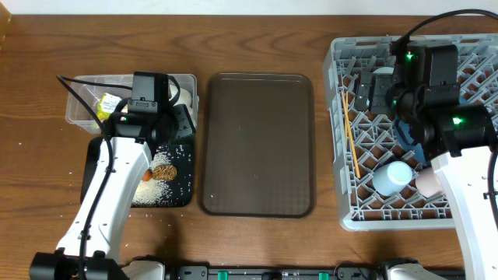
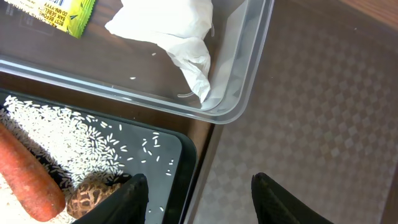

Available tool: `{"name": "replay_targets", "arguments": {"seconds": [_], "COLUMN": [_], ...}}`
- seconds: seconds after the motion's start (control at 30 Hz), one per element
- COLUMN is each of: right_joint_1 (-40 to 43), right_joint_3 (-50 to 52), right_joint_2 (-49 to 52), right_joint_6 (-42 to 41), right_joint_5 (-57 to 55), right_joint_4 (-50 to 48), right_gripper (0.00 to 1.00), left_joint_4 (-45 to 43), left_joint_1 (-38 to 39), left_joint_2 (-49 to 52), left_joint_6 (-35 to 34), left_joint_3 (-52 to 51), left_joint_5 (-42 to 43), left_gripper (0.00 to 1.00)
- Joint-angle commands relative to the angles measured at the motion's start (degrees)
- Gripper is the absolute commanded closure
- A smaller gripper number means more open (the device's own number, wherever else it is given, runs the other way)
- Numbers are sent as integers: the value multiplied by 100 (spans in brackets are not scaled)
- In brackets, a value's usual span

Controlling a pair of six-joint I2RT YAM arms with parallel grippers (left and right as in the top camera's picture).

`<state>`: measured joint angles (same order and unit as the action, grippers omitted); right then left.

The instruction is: Sort waste into correct bins and load items into the dishwasher rack

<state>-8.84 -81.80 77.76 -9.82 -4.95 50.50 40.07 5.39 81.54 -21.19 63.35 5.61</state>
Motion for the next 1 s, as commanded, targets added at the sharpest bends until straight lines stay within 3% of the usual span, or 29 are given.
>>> {"name": "replay_targets", "arguments": {"seconds": [0.0,0.37,0.7,0.97], "right_joint_1": [42,31,243,514], "right_joint_3": [-59,450,4166,5960], "right_joint_2": [20,-522,-3318,-5292], "right_joint_6": [-37,-37,-39,-28], "right_joint_5": [-83,-195,-61,-39], "right_joint_4": [7,-400,-4382,-4863], "right_gripper": [1,1,1,1], "left_joint_4": [17,17,17,17], "left_joint_1": [-17,-17,-17,-17], "left_joint_2": [13,13,13,13], "left_joint_6": [-52,-52,-52,-52], "left_joint_3": [63,63,63,63], "left_joint_5": [-28,-28,-28,-28], "left_gripper": [45,45,45,45]}}
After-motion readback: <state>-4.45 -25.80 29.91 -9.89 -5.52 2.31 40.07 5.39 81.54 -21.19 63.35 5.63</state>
